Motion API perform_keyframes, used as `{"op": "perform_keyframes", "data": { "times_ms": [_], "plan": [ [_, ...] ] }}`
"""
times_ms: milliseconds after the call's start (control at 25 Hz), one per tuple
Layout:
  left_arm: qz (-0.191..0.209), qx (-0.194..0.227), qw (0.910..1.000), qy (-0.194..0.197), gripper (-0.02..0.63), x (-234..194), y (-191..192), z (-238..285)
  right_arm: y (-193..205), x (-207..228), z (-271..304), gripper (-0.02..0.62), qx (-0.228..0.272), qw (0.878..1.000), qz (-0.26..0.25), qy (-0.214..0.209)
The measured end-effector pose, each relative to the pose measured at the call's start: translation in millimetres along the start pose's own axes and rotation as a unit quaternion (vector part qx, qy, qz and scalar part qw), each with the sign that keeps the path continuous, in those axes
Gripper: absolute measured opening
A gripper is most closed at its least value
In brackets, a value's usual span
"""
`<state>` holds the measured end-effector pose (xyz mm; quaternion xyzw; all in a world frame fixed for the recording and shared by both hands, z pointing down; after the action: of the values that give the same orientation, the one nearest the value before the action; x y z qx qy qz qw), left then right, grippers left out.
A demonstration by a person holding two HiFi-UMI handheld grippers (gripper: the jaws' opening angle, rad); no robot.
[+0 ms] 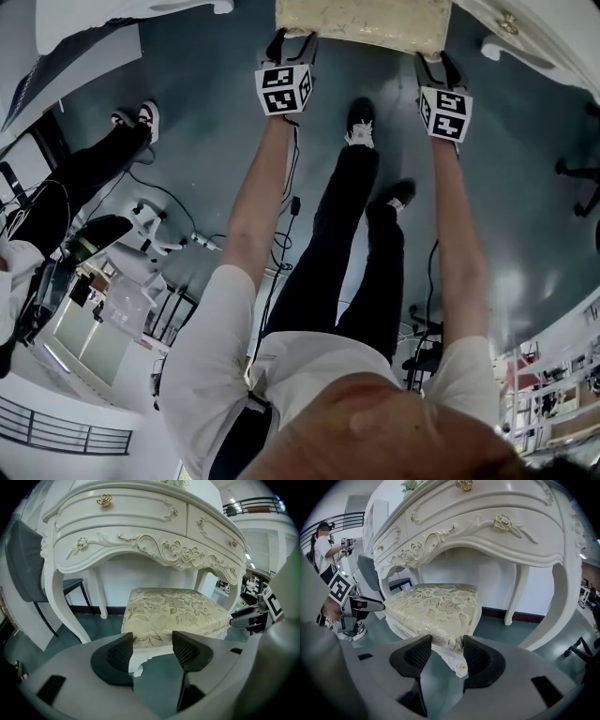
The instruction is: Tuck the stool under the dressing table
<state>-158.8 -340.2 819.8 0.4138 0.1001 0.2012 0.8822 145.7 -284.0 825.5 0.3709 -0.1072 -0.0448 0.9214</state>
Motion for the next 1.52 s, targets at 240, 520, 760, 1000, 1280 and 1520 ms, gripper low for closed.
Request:
{"op": "perform_keyframes", "data": {
  "times_ms": [240,520,760,1000,1280,1520],
  "plan": [
    [-0.010,-0.003,0.9991,0.042,0.276,46,13,-5,-5,-8,-23,0.210,0.037,0.999,-0.013,-0.026],
    [-0.008,0.002,0.9975,0.070,0.267,117,15,9,2,-17,-60,0.193,0.057,0.997,-0.014,-0.045],
    [-0.026,-0.002,0.9993,0.026,0.264,134,4,25,20,-23,-89,0.190,0.063,0.997,0.021,-0.046],
    [-0.036,-0.001,0.9993,0.011,0.242,131,-1,30,36,-22,-98,0.186,0.059,0.997,0.041,-0.042],
    [-0.030,0.011,0.9993,0.016,0.242,136,-3,40,41,-17,-106,0.184,0.067,0.996,0.048,-0.037],
    [-0.027,0.042,0.9987,0.009,0.242,141,-18,59,31,-24,-118,0.179,0.091,0.993,0.051,-0.049]
  ]
}}
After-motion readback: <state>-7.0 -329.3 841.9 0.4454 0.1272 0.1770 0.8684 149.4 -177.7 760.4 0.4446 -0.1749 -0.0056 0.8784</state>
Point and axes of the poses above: the fingertips, and each gripper's own axes: z forward along the fingers, x to its right, y out of its underside, the point moved 6 cm from there along -z, backward along the fingers, and after that the axes turned 6 degrees about z, right-handed, at the moved point
